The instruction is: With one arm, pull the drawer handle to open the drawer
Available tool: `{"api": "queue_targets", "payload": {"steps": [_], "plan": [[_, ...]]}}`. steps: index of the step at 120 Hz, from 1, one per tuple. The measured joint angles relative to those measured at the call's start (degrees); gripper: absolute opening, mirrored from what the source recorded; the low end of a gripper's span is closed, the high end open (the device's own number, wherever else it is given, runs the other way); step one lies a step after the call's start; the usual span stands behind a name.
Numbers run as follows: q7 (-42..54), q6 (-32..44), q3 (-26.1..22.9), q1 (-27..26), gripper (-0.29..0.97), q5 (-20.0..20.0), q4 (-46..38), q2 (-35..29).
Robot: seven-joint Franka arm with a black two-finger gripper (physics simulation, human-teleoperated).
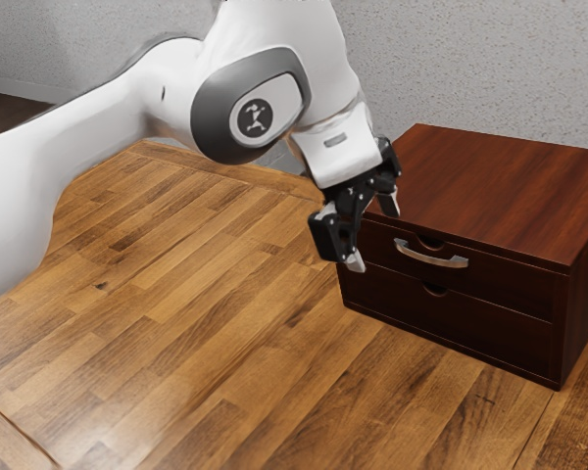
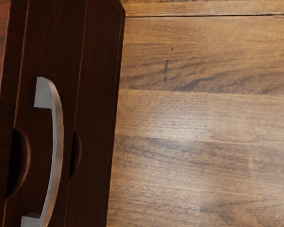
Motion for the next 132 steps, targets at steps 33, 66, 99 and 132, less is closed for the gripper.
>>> {"api": "queue_targets", "payload": {"steps": [33, 66, 99, 132], "plan": [[5.04, 3.92, 0.13, -1.13, 0.68, -0.05, -3.28, 0.76], [8.15, 8.72, 0.29, -1.97, 0.68, 0.06, -4.78, 2.17], [9.35, 11.95, 2.72, -2.69, 0.68, 0.19, -7.42, 1.84], [8.69, 15.29, 2.88, -2.84, 0.68, 1.92, -9.68, 1.72]]}}
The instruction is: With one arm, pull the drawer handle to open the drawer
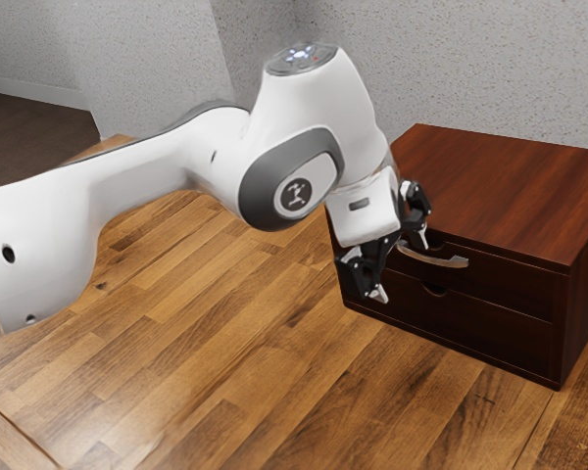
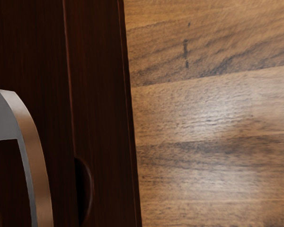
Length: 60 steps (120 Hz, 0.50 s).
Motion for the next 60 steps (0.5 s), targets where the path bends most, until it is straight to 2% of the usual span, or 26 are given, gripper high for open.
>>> {"api": "queue_targets", "payload": {"steps": [60], "plan": [[-1.41, 3.06, 0.81, 0.09, 0.68, 0.64, -3.21, -2.41]]}}
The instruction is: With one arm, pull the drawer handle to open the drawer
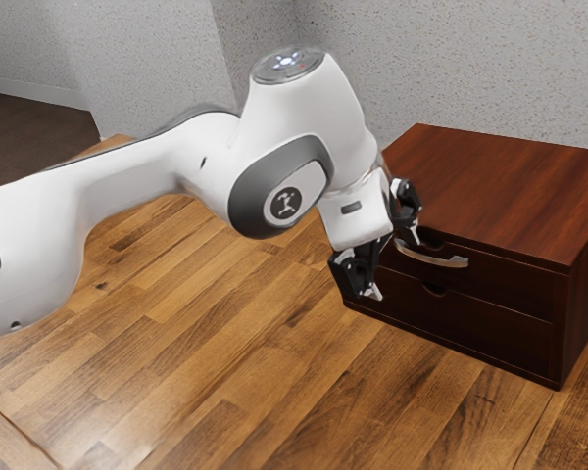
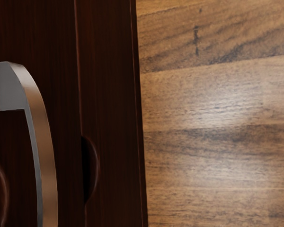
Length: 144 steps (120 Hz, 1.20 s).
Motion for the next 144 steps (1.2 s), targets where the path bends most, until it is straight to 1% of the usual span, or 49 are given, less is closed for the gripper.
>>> {"api": "queue_targets", "payload": {"steps": [77, 100, 117, 144], "plan": [[-1.42, 2.96, 0.20, 0.08, 0.68, 1.27, -1.97, 0.30], [-1.77, 3.12, 0.60, -0.26, 0.65, 1.38, -2.06, 0.22], [-1.97, 3.22, 0.62, -0.36, 0.57, 1.32, -2.07, 0.21], [-2.26, 3.51, 0.58, -0.53, 0.48, 1.25, -2.13, -0.13]]}}
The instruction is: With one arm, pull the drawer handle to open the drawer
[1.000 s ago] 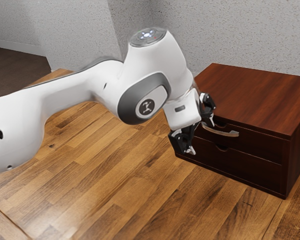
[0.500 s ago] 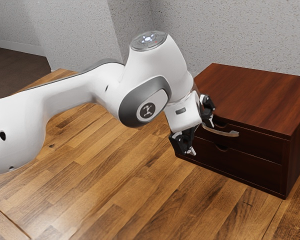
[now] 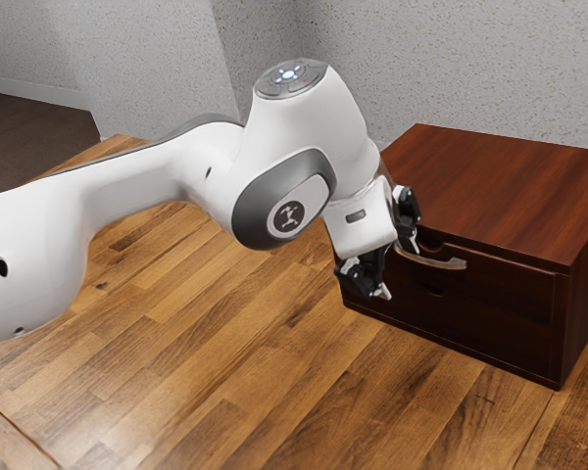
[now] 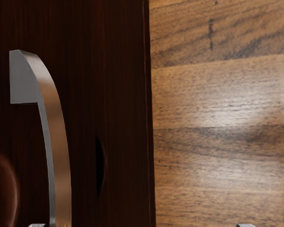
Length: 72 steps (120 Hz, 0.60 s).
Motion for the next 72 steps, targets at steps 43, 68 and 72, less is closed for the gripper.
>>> {"api": "queue_targets", "payload": {"steps": [43, 68, 72], "plan": [[-1.13, 0.17, -0.01, -0.15, 0.27, 0.13, -0.90, -0.82], [-1.94, 0.35, 0.01, -0.23, 0.15, 0.17, -2.42, -2.16], [-2.08, 0.37, 0.00, -0.23, 0.13, 0.18, -2.57, -2.30]]}}
